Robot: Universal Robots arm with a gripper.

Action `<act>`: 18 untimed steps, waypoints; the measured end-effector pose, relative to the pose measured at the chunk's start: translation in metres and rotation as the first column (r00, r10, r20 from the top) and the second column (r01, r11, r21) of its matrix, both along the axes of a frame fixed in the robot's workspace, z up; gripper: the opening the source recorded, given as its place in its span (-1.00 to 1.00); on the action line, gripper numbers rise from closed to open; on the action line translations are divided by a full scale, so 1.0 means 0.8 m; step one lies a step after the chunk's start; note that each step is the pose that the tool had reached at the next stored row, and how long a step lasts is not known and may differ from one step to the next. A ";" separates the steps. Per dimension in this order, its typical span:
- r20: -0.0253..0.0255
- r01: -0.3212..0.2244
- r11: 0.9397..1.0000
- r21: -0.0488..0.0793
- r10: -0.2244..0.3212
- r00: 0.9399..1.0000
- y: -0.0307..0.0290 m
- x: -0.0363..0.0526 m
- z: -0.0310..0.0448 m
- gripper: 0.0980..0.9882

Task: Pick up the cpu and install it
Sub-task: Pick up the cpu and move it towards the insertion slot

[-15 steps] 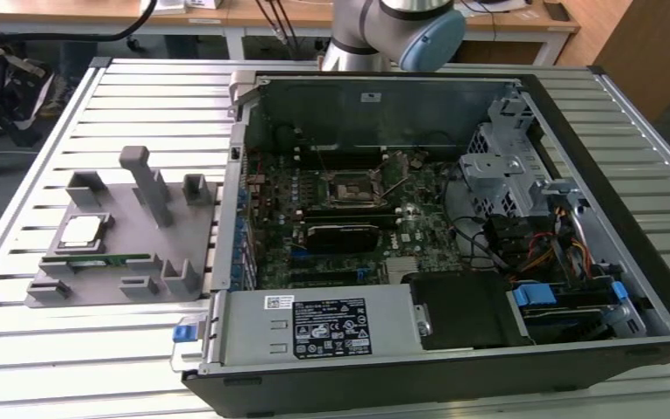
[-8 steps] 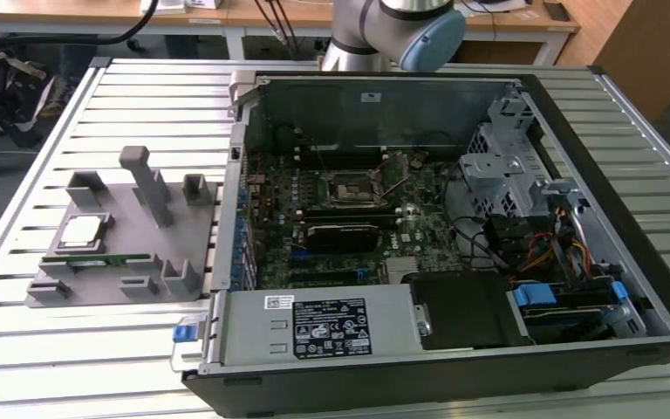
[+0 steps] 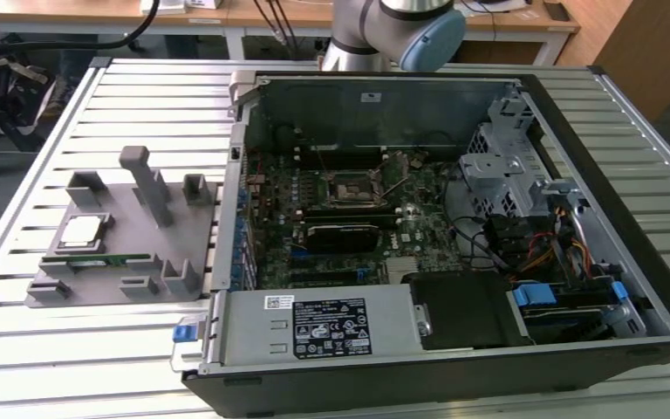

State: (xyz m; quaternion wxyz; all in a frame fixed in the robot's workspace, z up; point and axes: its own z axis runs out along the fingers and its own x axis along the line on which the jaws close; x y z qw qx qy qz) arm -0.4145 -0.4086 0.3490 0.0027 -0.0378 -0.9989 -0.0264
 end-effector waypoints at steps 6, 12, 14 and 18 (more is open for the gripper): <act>-0.003 -0.001 1.000 0.000 0.001 1.000 -0.0002 0.000 -0.0075 -0.97; -0.003 -0.001 1.000 0.001 0.001 1.000 -0.0031 0.000 -0.0148 -0.95; -0.003 -0.001 1.000 0.004 0.001 1.000 -0.0067 0.000 -0.0177 -0.82; -0.004 -0.004 1.000 0.007 0.004 1.000 -0.0115 0.000 -0.0246 -0.42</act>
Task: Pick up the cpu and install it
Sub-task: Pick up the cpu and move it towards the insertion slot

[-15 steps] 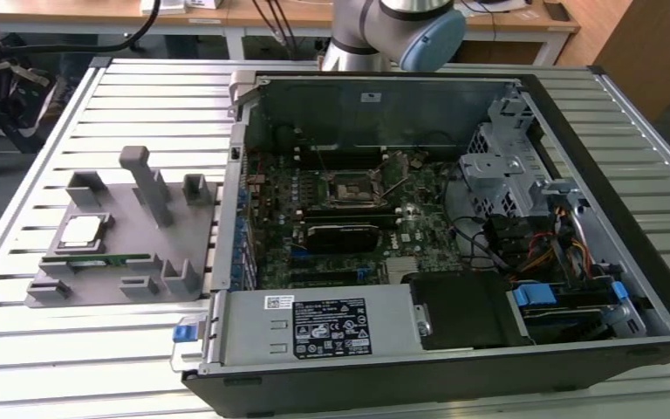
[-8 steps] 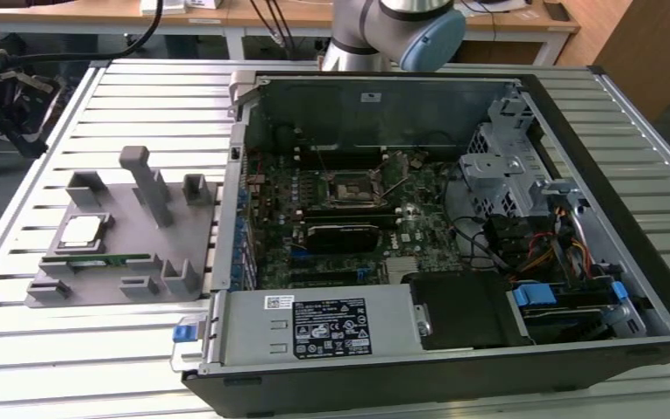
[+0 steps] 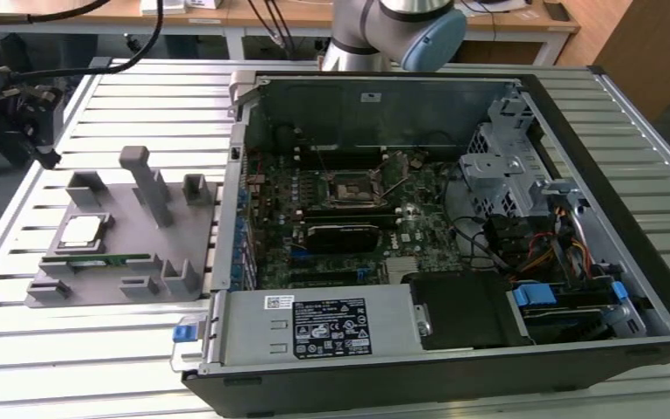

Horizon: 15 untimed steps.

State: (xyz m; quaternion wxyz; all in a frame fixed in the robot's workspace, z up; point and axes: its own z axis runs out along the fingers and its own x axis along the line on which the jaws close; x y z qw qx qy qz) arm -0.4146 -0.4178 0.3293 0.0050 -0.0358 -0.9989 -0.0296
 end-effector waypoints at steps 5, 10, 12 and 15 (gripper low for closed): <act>-0.002 -0.047 0.999 0.001 0.047 0.999 -0.0006 -0.001 -0.0112 0.10; -0.002 -0.049 0.999 0.012 0.049 0.999 -0.0007 -0.003 -0.0189 0.24; -0.002 -0.049 0.999 0.012 0.049 0.999 -0.0007 -0.003 -0.0234 0.24; -0.002 -0.049 0.999 0.011 0.049 0.999 -0.0006 -0.003 -0.0285 0.24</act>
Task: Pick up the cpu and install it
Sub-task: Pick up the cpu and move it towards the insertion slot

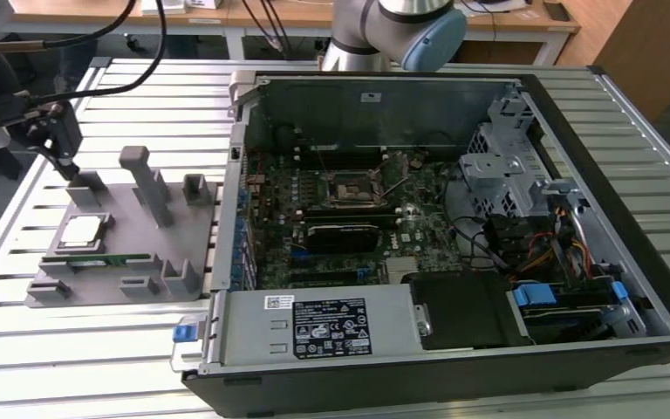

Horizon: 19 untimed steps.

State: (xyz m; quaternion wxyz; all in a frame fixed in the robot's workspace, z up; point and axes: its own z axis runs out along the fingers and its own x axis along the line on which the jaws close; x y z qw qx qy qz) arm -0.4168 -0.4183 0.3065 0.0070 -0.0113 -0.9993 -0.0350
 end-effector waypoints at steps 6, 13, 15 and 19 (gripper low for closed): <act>0.000 -0.040 0.999 0.000 0.040 0.999 0.0000 0.000 -0.0094 0.24; 0.000 -0.058 0.998 0.000 0.058 0.998 -0.0001 -0.002 -0.0242 0.24; 0.000 -0.058 0.998 0.000 0.058 0.998 0.0000 -0.003 -0.0286 0.24; 0.000 -0.058 0.998 0.000 0.058 0.998 -0.0001 -0.008 -0.0374 0.24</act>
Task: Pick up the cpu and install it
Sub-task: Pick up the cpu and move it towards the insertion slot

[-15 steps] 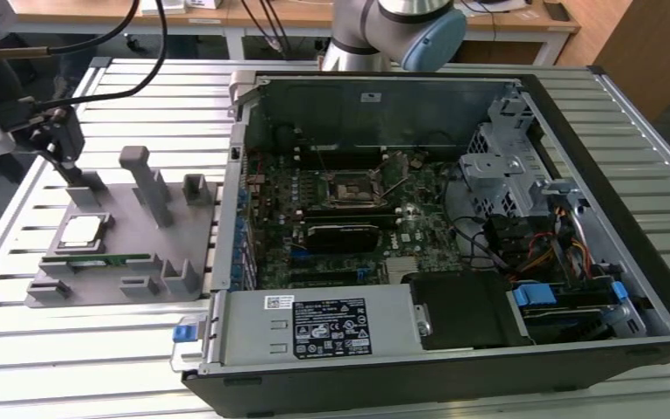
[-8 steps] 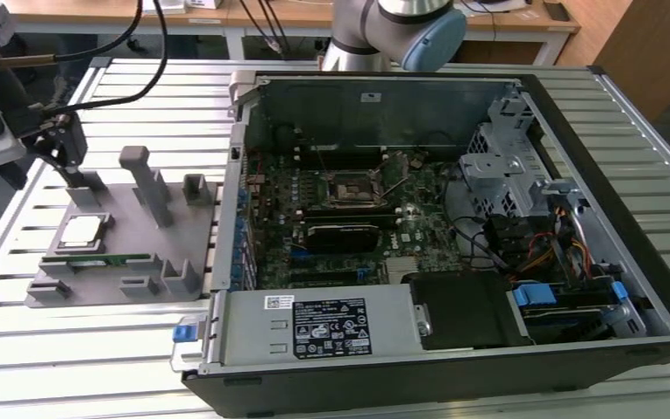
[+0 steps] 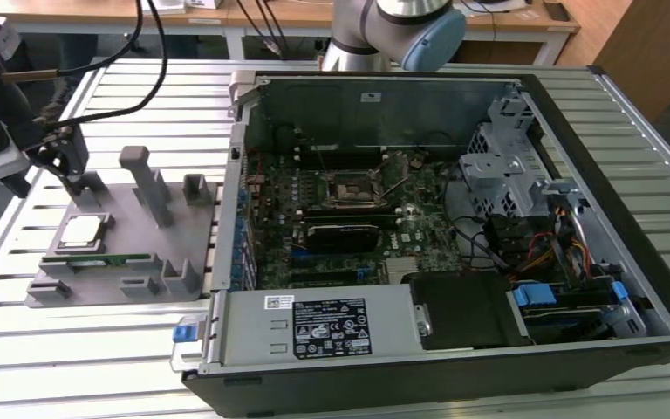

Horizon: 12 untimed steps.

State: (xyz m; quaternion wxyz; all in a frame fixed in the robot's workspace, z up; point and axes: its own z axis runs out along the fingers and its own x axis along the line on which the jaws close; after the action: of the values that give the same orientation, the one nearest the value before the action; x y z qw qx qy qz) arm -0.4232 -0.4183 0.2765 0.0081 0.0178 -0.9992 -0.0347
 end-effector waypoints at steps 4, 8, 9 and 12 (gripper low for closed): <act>0.000 0.000 1.000 0.000 0.000 1.000 -0.0001 -0.002 -0.0083 0.24; 0.000 0.000 1.000 0.000 0.000 1.000 0.0000 -0.002 -0.0150 0.24; -0.001 0.000 1.000 0.000 0.000 1.000 0.0000 -0.002 -0.0169 0.24; -0.002 0.000 1.000 0.000 0.000 1.000 0.0000 -0.003 -0.0237 0.24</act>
State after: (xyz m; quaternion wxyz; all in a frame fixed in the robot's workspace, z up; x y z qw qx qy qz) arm -0.4253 -0.4183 0.2576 0.0088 0.0178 -0.9992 -0.0348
